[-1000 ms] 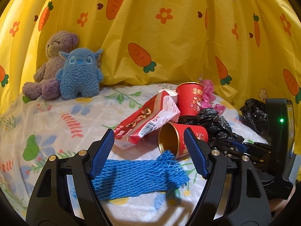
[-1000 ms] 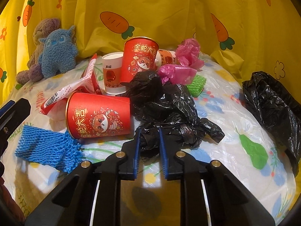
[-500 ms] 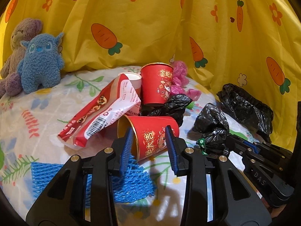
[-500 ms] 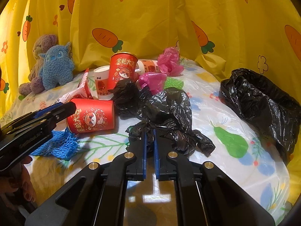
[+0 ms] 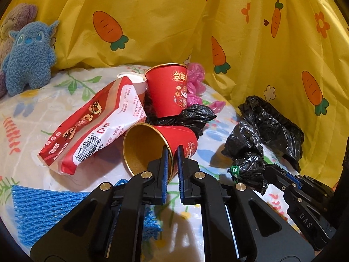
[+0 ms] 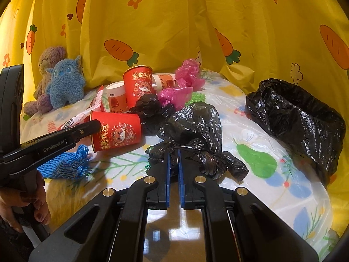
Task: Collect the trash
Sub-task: 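Lift the red cup with the left tool and carry it over the black trash bag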
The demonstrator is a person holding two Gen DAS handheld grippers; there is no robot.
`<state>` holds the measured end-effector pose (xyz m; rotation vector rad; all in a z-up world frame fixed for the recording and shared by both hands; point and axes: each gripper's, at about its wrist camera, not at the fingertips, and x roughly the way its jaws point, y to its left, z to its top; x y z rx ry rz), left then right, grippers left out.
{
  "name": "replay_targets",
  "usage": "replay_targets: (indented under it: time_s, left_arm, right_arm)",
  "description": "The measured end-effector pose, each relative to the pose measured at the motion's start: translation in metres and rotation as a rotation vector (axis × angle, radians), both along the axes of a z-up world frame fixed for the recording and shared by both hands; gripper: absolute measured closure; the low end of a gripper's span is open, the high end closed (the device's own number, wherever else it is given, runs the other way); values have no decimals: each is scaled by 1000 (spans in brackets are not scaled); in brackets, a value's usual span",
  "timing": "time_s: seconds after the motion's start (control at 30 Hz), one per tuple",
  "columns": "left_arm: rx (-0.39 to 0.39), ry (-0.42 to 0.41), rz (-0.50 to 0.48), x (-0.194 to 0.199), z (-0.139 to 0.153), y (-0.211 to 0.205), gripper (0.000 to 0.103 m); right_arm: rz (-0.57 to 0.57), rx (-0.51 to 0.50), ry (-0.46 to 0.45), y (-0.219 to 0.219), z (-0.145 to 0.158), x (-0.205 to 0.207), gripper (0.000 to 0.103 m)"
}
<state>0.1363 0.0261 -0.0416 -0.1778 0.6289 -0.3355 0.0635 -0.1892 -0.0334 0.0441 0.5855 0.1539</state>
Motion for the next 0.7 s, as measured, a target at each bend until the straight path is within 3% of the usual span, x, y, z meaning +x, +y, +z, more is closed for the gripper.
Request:
replay_targets:
  time_s: [0.2,0.33,0.7]
  left_arm:
    - [69,-5,-46,1,-2,-20,97]
    - [92,-60,-48,-6,4,-28,101]
    - [25,-249,-69,-52,63,-40,101]
  right_arm:
    - [-7,4,0,-3,0,-3,96]
    - [-11,-2,-10,-7,3,-8,96]
    - [-51,-18,-95,-27,25,-25,97]
